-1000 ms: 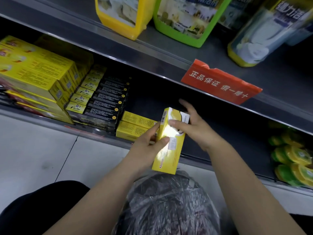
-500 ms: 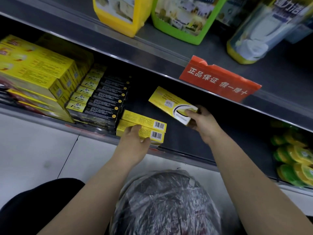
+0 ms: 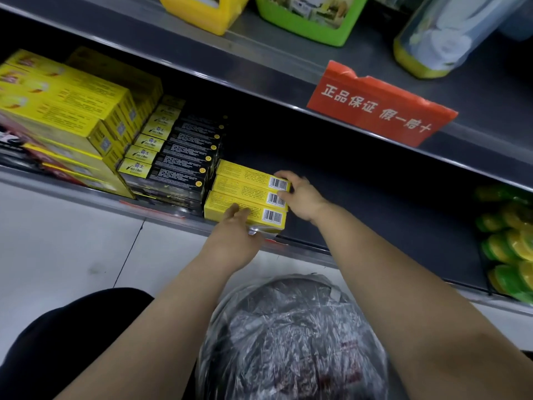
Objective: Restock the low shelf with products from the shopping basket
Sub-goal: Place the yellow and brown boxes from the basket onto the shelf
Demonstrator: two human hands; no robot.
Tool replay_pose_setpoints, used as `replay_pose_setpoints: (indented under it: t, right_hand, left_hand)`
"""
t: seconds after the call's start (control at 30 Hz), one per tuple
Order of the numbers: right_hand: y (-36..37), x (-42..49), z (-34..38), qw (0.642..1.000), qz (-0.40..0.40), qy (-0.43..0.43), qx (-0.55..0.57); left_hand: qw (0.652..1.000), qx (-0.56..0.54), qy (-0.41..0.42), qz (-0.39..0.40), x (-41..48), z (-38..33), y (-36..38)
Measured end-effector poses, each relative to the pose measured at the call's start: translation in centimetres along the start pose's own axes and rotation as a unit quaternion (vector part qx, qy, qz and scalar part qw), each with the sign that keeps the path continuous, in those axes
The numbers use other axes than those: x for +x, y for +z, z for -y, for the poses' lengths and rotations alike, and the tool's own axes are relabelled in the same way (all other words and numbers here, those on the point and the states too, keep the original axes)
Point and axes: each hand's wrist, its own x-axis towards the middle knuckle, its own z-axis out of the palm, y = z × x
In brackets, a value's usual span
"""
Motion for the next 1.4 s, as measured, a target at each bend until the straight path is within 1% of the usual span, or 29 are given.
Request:
replay_pose_setpoints:
  t: [0.1,0.17,0.23,0.33,0.4,0.53,0.57,0.63,0.67,0.7,0.73,0.8,0.83,0.87,1.0,1.03,1.13,1.2,1.27,1.3,1.33,1.4]
  right_hand:
    - [-0.1,-1.2,0.3,1.000,0.004,0.013,-0.024]
    - [-0.8,-3.1,0.4,1.000,-0.006,0.030,-0.002]
    - [-2.2,-6.1,0.0,0.998,-0.019,0.042,0.037]
    - [-6.3,-12.6,-2.1,0.997,-0.041,0.044,0.057]
    - [-9.6,-18.3,-4.1,0.993,-0.085,0.054,0.068]
    - [-14.3,-30.3,-8.6,0.968,-0.197,0.134,0.074]
    - [-14.9,-33.1,-9.8,0.958,-0.227,0.163,0.055]
    - [-15.3,-38.2,-12.1,0.928,-0.302,0.214,-0.034]
    - [-15.1,-40.4,-13.3,0.910,-0.329,0.239,-0.076]
    - [-14.7,-42.2,-14.4,0.896,-0.341,0.268,-0.092]
    - [-14.0,-43.7,-15.3,0.886,-0.341,0.306,-0.078]
    - [-12.3,-45.6,-16.6,0.860,-0.337,0.383,-0.002]
    - [-11.5,-45.9,-17.2,0.849,-0.337,0.405,0.038]
    - [-10.9,-46.0,-17.5,0.845,-0.339,0.408,0.063]
    - [-10.5,-45.7,-17.7,0.844,-0.357,0.395,0.066]
    - [-10.7,-45.7,-17.7,0.847,-0.359,0.380,0.092]
    - [-10.9,-45.6,-17.0,0.860,-0.363,0.297,0.203]
    - [-10.7,-45.2,-16.5,0.853,-0.350,0.237,0.305]
    - [-10.5,-44.7,-16.6,0.829,-0.318,0.172,0.427]
    - [-10.8,-44.5,-16.8,0.816,-0.300,0.153,0.470]
    - [-11.2,-44.4,-17.3,0.813,-0.281,0.143,0.489]
    - [-12.5,-44.1,-18.5,0.840,-0.247,0.154,0.458]
  left_hand:
    - [1.000,0.013,-0.004,-0.014,0.0,-0.5,0.2]
    - [0.999,0.024,0.015,-0.028,-0.3,-1.4,0.4]
    - [0.998,0.007,0.050,-0.023,-0.8,-2.7,1.1]
    - [0.990,-0.029,0.135,0.034,-2.1,-5.5,2.7]
    - [0.973,-0.027,0.209,0.092,-3.6,-7.8,4.3]
    - [0.923,-0.002,0.333,0.194,-6.7,-12.9,8.6]
    - [0.906,0.009,0.366,0.214,-7.4,-14.4,9.9]
    - [0.865,0.036,0.438,0.243,-8.8,-17.7,12.5]
    - [0.841,0.048,0.474,0.256,-9.6,-19.3,13.8]
    - [0.817,0.060,0.505,0.271,-10.4,-20.8,15.1]
    - [0.793,0.073,0.530,0.290,-11.2,-22.2,16.4]
    - [0.751,0.096,0.569,0.320,-12.9,-24.4,18.9]
    - [0.735,0.104,0.586,0.325,-13.7,-25.3,20.0]
    - [0.723,0.107,0.600,0.325,-14.4,-26.1,21.0]
    - [0.696,0.114,0.634,0.317,-16.2,-28.3,24.0]
    - [0.696,0.119,0.632,0.320,-16.3,-28.6,24.5]
    - [0.712,0.144,0.603,0.329,-15.9,-28.9,25.5]
    - [0.716,0.167,0.615,0.286,-15.1,-28.8,25.8]
    - [0.718,0.182,0.630,0.233,-14.0,-28.6,25.8]
    - [0.722,0.198,0.627,0.214,-13.4,-28.6,25.7]
    - [0.725,0.227,0.619,0.200,-13.0,-28.6,25.7]
    - [0.716,0.308,0.601,0.177,-12.1,-28.5,25.6]
